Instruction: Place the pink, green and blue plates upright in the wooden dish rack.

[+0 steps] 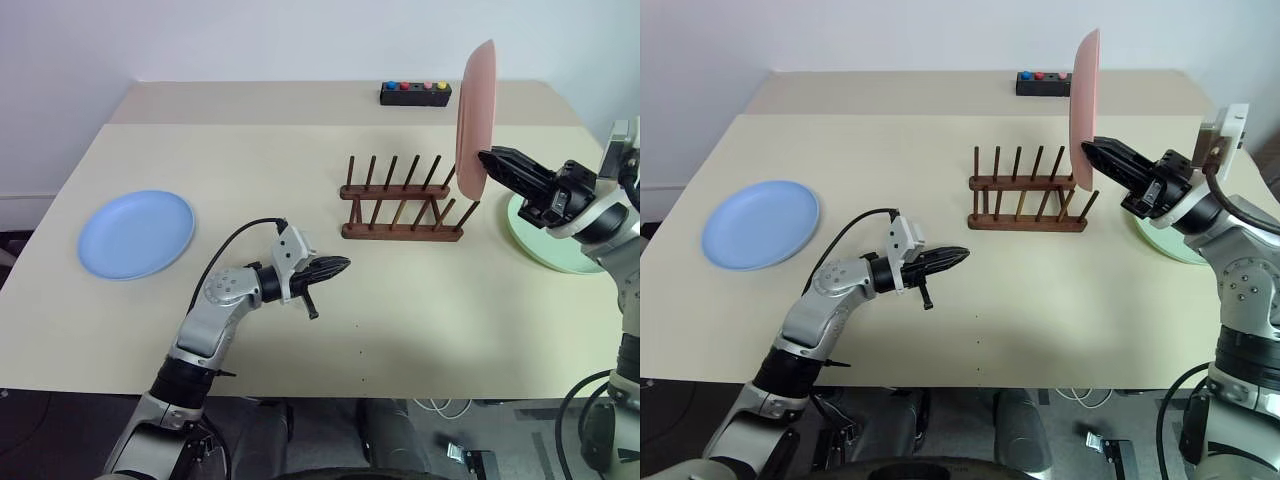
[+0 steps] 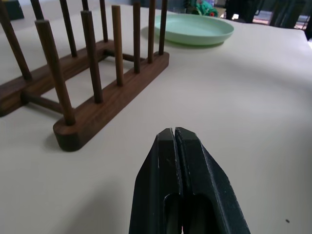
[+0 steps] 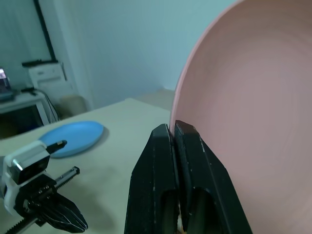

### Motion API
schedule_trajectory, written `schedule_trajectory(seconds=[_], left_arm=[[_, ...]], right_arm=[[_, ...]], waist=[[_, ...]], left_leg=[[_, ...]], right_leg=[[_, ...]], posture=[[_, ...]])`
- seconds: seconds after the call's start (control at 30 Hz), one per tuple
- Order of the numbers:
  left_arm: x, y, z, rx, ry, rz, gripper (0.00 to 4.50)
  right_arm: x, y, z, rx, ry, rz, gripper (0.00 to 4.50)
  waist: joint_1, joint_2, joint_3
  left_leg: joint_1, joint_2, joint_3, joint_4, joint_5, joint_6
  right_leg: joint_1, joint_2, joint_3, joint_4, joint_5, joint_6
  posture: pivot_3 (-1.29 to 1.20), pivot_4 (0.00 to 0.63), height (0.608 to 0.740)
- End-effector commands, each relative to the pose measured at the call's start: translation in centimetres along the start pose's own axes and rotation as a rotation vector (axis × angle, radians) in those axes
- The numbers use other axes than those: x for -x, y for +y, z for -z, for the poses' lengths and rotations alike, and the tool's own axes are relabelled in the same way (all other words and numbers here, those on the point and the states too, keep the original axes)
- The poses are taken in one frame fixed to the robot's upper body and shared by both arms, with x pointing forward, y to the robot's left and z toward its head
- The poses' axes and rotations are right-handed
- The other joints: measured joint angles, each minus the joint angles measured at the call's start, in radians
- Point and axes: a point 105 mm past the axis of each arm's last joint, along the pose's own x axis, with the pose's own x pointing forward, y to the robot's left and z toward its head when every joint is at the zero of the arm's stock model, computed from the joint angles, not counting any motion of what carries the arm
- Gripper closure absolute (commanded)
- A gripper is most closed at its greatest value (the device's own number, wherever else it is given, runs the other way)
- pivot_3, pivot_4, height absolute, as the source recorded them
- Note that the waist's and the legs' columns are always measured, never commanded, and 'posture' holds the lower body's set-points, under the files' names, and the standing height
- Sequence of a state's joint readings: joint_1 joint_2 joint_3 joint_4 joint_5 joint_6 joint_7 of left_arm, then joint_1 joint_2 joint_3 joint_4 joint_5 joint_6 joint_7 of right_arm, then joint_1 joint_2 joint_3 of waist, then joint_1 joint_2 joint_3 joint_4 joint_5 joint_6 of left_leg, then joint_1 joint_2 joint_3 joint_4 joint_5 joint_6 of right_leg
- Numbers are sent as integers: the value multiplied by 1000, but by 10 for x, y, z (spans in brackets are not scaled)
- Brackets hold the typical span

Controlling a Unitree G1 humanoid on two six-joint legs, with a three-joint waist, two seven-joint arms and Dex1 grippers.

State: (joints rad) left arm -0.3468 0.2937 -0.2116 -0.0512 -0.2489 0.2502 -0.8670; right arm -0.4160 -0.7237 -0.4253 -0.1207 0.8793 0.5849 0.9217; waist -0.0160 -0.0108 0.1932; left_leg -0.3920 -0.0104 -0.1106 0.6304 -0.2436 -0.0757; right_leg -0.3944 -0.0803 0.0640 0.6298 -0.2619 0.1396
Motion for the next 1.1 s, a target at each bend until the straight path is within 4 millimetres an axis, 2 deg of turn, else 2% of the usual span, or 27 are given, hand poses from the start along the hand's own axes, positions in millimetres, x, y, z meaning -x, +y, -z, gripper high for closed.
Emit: schedule_trajectory(seconds=[0.03, 0.27, 0.43, 0.57, 0.83, 0.97, 1.1], left_arm=[[1, -1, -13, -30, -43, -1, 4500], [4, -4, -11, -22, -39, -11, 4500], [6, -4, -11, -22, -38, -16, 4500], [6, -5, -10, -19, -34, -19, 4500], [5, -6, -8, -15, -28, -16, 4500], [5, -6, -8, -12, -28, -14, 4500], [5, -7, -7, -11, -26, -12, 4500]], right_arm=[[2, 6, -16, 22, -59, -35, 4464], [1, 9, -18, 8, -66, -74, 4464], [1, -1, -14, -29, -72, -40, 4464], [4, -12, -2, -101, -54, 2, 4464], [5, -18, 5, -169, -33, 17, 4464], [4, -18, 4, -160, -34, 13, 4464], [0, -5, -13, -115, -79, -53, 4464]], waist=[[1, 0, 0], [0, 0, 0], [1, 0, 0], [1, 0, 0], [0, 0, 0], [1, 0, 0], [0, 0, 0]], left_leg=[[0, 0, 0, 0, 0, 0], [0, 0, 0, 0, 0, 0], [0, 0, 0, 1, 0, 0], [0, 0, 0, 0, 0, 0], [0, 0, 0, 0, 0, 0], [0, 0, 0, 0, 0, 0], [0, 0, 0, 0, 0, 0]], right_leg=[[0, 0, 0, 0, 0, 0], [0, 0, 0, 0, 0, 0], [0, 0, 0, 0, 0, 0], [0, 0, 0, 0, 0, 0], [0, 0, 0, 0, 0, 0], [0, 0, 0, 0, 0, 0], [0, 0, 0, 0, 0, 0]], posture=[[0, 150, 734], [0, 150, 734], [0, 150, 734], [0, 150, 734], [0, 150, 734], [0, 150, 734], [0, 150, 734]])
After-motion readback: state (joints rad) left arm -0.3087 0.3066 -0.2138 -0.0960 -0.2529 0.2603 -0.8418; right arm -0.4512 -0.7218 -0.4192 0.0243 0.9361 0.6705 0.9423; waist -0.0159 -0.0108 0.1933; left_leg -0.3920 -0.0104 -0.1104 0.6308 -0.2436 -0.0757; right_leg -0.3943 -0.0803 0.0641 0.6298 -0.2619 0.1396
